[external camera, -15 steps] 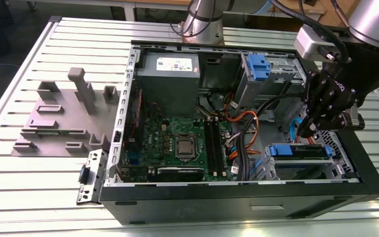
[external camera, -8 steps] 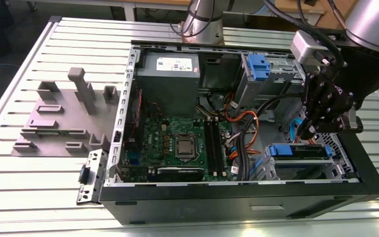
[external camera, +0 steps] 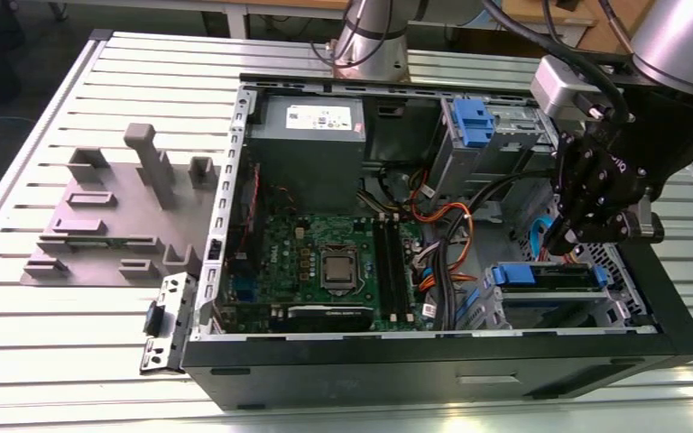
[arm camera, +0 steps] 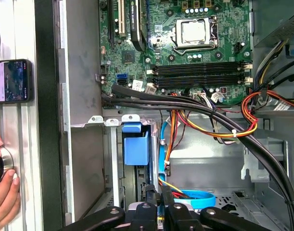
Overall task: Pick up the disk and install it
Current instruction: 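Insert the second disk wire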
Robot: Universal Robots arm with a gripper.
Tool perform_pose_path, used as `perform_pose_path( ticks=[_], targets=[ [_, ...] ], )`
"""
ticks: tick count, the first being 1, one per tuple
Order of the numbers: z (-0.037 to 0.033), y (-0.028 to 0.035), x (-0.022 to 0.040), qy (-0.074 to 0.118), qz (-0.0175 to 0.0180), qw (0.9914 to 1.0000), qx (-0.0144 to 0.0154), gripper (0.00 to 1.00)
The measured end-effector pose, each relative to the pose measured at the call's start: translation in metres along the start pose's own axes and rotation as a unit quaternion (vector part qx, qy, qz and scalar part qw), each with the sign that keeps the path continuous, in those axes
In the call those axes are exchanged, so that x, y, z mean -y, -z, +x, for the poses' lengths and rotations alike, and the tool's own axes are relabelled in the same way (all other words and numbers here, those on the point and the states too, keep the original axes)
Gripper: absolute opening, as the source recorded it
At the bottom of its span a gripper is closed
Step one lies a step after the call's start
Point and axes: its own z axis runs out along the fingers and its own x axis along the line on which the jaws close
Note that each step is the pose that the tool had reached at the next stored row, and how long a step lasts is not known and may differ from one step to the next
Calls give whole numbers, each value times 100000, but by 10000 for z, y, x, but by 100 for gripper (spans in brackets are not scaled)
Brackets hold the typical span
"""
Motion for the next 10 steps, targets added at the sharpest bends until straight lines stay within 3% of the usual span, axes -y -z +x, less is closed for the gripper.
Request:
perform_pose_path(
  ticks=[6, 10],
  targets=[
    [7, -1, 0, 7, 0, 100000, 57, 16],
    [45, -7, -25, 24, 41, 99998, 645, 16]
  ],
)
